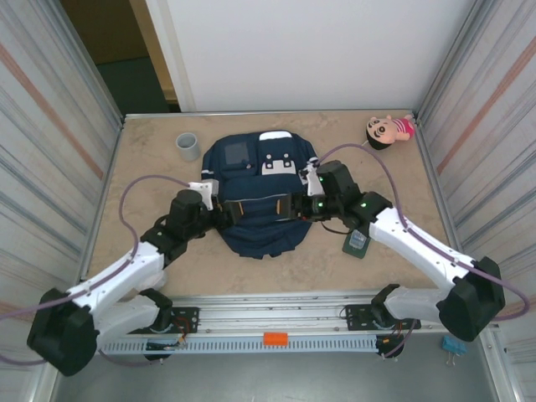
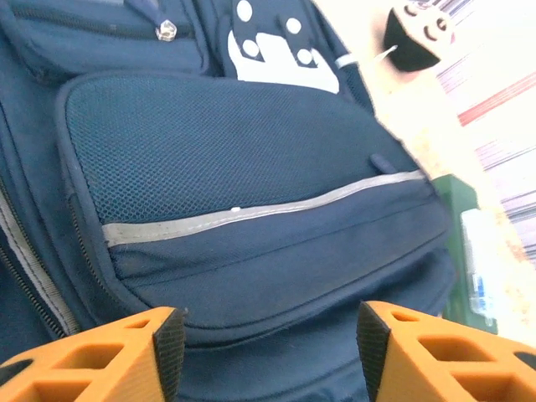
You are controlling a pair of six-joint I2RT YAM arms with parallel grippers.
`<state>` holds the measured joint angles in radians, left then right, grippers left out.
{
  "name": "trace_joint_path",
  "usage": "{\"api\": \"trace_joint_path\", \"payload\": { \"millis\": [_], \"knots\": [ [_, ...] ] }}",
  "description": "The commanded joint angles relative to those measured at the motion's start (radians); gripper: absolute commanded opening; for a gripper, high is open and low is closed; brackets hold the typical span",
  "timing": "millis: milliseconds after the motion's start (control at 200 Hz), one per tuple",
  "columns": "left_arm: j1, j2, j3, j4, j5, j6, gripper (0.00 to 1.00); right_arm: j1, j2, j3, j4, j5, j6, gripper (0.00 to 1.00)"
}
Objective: Pack the student bag
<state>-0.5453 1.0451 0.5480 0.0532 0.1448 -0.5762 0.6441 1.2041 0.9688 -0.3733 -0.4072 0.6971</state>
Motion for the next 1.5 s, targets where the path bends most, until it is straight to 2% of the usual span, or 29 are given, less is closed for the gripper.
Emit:
{"api": "trace_joint_path", "payload": {
  "millis": [0,150,306,461,541,661,872,967,1032,1178,1493],
  "knots": [
    [-0.006,0.087,0.018,0.095,0.022,0.001,0.58,-0.061,0.0,0.025,-0.018,0.002,-0.062,0.44],
    [-0.006,0.188,0.015,0.112,0.006,-0.007,0.57,-0.127,0.148,-0.008,0.155,-0.07,-0.03,0.39],
    [-0.008,0.196,-0.041,0.114,-0.054,-0.035,0.58,-0.127,0.296,-0.054,0.25,-0.012,-0.02,0.39],
    [-0.006,0.161,-0.077,0.089,-0.081,-0.035,0.59,-0.135,0.373,-0.087,0.253,-0.011,-0.014,0.38],
    [-0.006,0.122,-0.049,0.04,-0.086,-0.003,0.6,-0.14,0.33,-0.089,0.21,0.009,-0.027,0.39],
    [-0.007,0.056,0.013,-0.027,-0.088,0.043,0.64,-0.164,0.207,-0.031,0.046,0.07,-0.093,0.5],
    [-0.031,-0.033,0.061,-0.096,-0.147,0.095,0.69,-0.262,0.02,0.092,-0.405,0.392,-0.224,0.62],
    [-0.039,-0.043,0.054,-0.1,-0.159,0.098,0.69,-0.348,-0.039,0.062,-0.521,0.459,-0.243,0.73],
    [-0.041,-0.039,0.043,-0.094,-0.156,0.095,0.69,-0.424,-0.061,0.015,-0.549,0.458,-0.253,0.78],
    [-0.044,-0.015,0.032,-0.074,-0.146,0.085,0.69,-0.551,-0.028,-0.072,-0.56,0.408,-0.256,0.77],
    [-0.049,-0.002,0.026,-0.062,-0.137,0.079,0.69,-0.556,0.157,-0.108,-0.453,0.356,-0.26,0.73]
  ]
}}
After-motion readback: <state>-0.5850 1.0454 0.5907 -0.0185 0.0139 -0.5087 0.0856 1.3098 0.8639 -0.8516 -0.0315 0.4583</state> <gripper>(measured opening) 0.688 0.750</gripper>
